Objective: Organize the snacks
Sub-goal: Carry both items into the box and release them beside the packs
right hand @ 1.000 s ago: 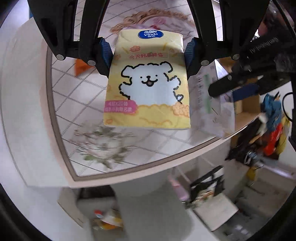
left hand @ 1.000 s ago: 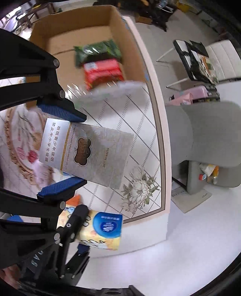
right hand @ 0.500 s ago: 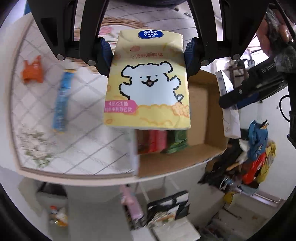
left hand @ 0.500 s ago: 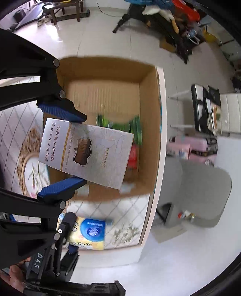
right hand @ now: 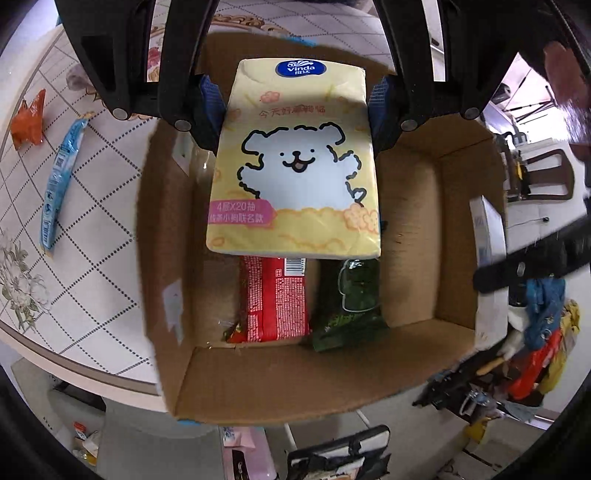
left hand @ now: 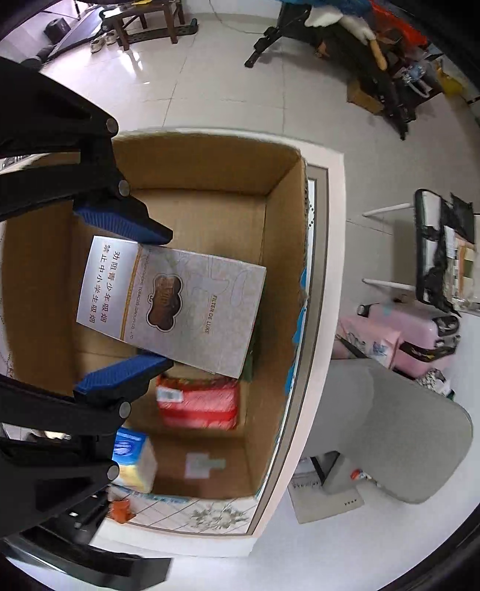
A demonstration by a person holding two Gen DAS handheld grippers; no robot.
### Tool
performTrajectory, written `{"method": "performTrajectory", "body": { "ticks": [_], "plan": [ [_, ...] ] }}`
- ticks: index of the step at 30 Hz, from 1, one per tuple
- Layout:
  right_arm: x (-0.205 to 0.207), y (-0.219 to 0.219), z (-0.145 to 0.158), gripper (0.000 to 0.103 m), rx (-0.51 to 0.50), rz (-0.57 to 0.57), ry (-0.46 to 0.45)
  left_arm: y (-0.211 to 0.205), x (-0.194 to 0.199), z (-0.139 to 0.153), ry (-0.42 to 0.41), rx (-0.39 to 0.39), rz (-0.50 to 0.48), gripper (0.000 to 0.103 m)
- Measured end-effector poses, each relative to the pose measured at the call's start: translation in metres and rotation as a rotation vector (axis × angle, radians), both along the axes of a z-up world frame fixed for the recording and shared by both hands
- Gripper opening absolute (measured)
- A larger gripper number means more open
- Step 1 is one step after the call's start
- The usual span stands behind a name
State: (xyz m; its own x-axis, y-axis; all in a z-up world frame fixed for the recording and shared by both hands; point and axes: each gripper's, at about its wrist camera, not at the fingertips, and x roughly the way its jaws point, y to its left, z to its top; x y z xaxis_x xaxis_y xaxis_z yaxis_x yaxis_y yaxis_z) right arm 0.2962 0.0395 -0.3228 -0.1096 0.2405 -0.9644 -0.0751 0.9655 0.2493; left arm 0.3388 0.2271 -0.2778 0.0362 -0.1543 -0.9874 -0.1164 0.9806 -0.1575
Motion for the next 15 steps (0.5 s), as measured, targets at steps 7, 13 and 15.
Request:
{"method": "performTrajectory", "body": {
  "ticks": [7, 13, 15],
  "plan": [
    [0.004, 0.008, -0.029, 0.065, -0.045, 0.011, 0.029, -0.002, 0.025, -0.050, 0.077, 0.002, -0.007, 0.059],
    [0.003, 0.023, -0.035, 0.066, -0.044, 0.047, 0.052, 0.000, 0.029, -0.062, 0.105, 0.016, 0.012, 0.059],
    [0.003, 0.025, -0.036, 0.066, -0.049, 0.043, 0.058, 0.000, 0.029, -0.060, 0.111, 0.019, 0.018, 0.059]
  ]
}}
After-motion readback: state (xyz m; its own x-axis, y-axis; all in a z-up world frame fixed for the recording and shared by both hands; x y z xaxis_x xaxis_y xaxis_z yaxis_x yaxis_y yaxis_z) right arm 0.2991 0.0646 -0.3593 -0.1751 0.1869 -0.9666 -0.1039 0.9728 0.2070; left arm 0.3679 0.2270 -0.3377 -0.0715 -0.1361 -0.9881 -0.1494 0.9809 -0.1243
